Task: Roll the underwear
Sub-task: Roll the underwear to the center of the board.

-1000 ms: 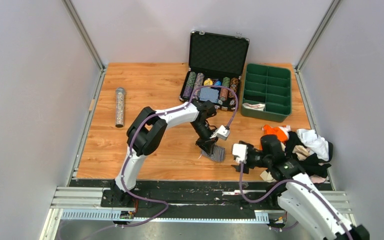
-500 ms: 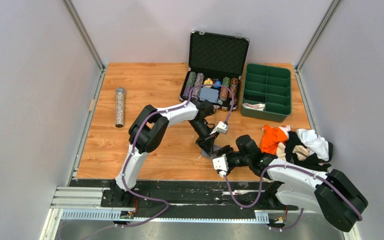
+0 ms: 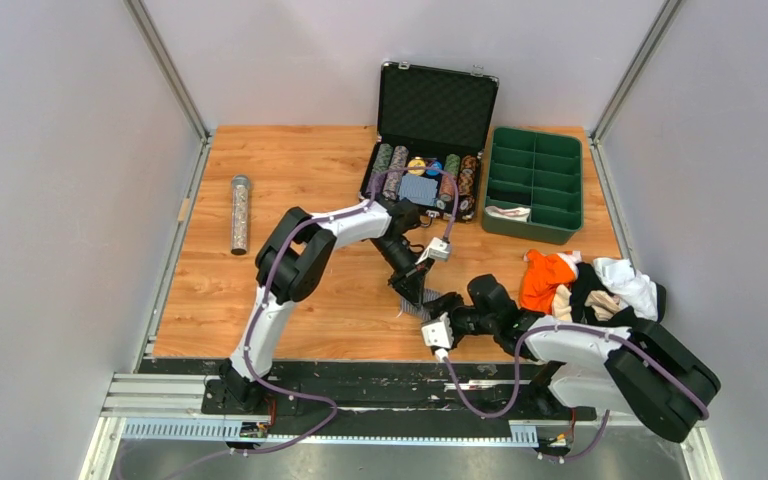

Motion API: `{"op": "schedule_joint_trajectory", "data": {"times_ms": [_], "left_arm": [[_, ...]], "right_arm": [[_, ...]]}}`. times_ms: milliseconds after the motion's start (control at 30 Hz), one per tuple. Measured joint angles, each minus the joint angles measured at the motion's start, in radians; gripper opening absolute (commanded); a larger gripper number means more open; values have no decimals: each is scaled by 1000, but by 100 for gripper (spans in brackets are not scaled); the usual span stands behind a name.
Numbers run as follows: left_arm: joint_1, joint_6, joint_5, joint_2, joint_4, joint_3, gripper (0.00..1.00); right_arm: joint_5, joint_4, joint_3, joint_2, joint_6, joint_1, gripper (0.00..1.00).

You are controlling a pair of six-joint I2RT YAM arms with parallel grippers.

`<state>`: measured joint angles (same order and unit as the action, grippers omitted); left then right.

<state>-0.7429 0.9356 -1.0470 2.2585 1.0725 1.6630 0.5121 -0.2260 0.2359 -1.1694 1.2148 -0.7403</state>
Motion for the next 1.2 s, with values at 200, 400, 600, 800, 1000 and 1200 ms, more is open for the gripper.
{"op": "schedule_joint_trajectory", "data": {"times_ms": [200,400,600,800,1000,1200], "left_arm": [[33,-27,-19,-30,-48,-59,39],[55,-136,31,-351,-517,-485,60],[3,-71,295,-679,-1015,-908,62],[-101,103,509,-697,-1394,-1109,62],[-122,201,575,-648,-1573,-1142,62],[-133,249,582,-642,-1669,-1167,68]], "right_arm": [[-23,-74,45,-98,9,-5,19],[-26,12,103,-102,-34,-8,9],[-16,93,156,-106,-128,19,6],[13,139,173,-101,-186,56,5],[13,145,177,-98,-217,66,5],[21,143,179,-99,-246,76,4]]}}
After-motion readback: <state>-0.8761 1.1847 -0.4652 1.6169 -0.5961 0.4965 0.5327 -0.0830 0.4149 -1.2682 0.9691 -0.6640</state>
